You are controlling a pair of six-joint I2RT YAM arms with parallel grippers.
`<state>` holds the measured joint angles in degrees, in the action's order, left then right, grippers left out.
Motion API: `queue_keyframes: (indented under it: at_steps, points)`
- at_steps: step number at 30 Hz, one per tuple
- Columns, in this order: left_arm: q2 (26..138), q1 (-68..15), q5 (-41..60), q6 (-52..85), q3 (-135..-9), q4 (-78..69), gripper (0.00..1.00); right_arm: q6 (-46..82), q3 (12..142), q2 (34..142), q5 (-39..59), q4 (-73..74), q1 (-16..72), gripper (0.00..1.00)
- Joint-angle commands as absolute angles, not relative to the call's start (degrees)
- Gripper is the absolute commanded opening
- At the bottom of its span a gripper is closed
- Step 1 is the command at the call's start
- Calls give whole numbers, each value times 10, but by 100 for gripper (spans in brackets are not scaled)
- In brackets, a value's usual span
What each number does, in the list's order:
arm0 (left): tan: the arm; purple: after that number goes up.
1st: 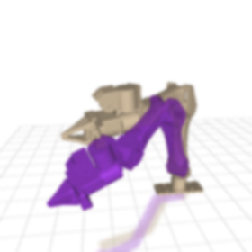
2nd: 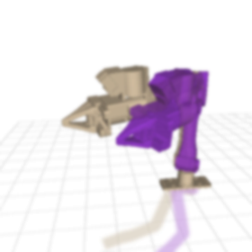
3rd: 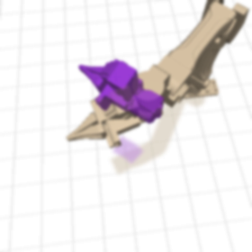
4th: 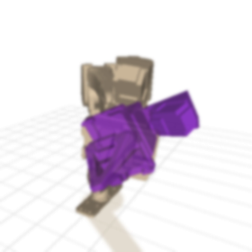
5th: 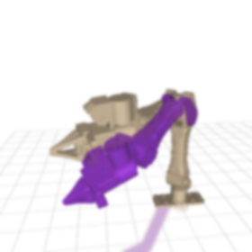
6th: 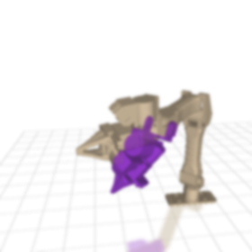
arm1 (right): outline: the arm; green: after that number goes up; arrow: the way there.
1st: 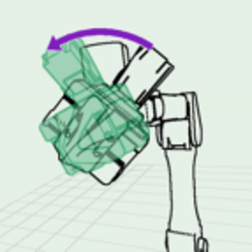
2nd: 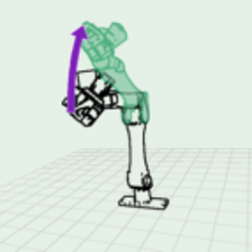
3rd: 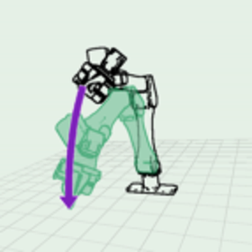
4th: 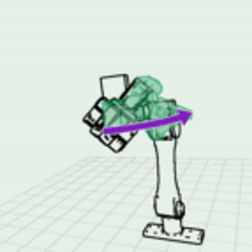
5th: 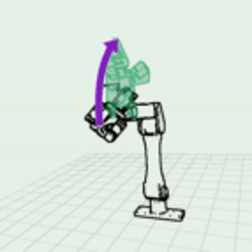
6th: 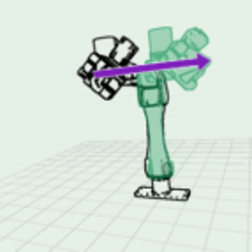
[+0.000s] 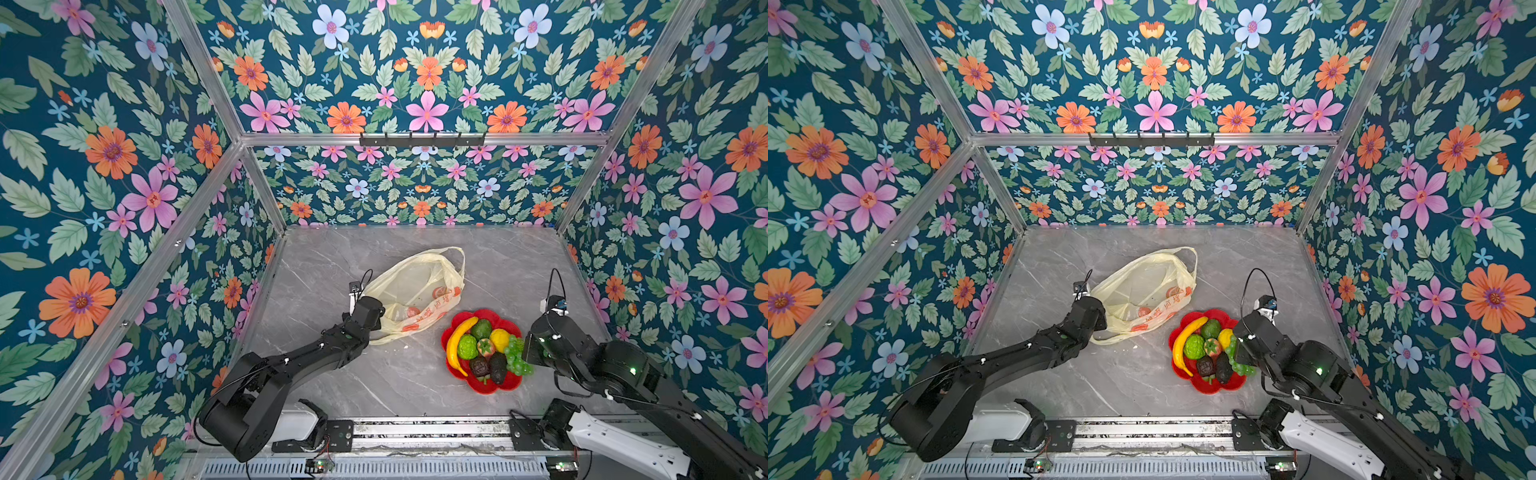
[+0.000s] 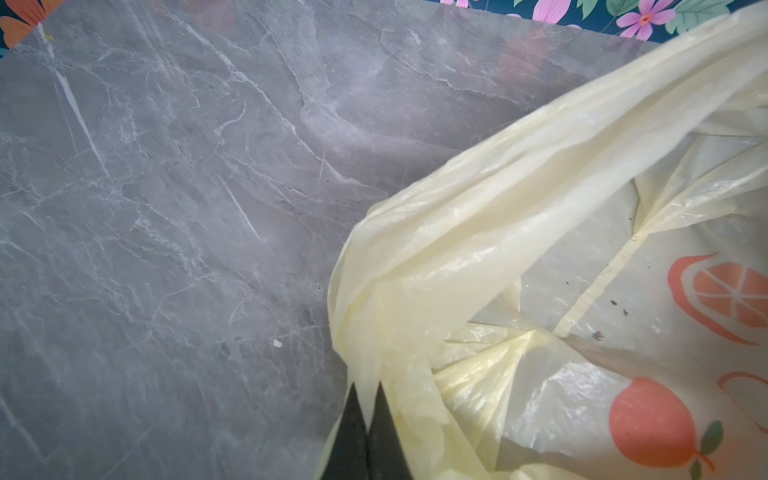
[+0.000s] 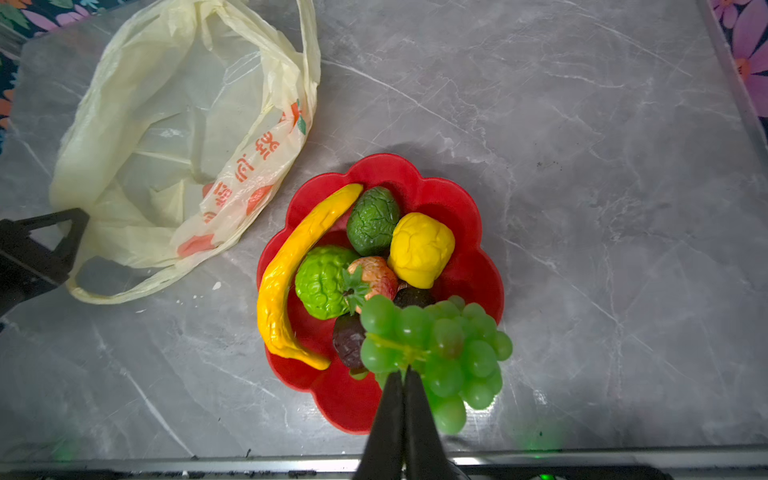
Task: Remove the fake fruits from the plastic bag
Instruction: 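Lower the grapes onto the red plate and open the right gripper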
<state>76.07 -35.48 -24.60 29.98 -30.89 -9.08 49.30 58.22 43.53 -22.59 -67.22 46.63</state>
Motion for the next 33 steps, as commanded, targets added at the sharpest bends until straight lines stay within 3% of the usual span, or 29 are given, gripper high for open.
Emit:
queue_keyframes:
  at_steps: [1,14,33]
  points:
    - [757,-354,-246,302,-309,-88,0,504,582,448,-266,-648,462,0]
    - [760,-354,-248,300,-310,-87,0,402,557,508,-171,-489,347,0]
    - [776,-354,-254,298,-316,-86,0,366,574,648,-103,-384,345,0]
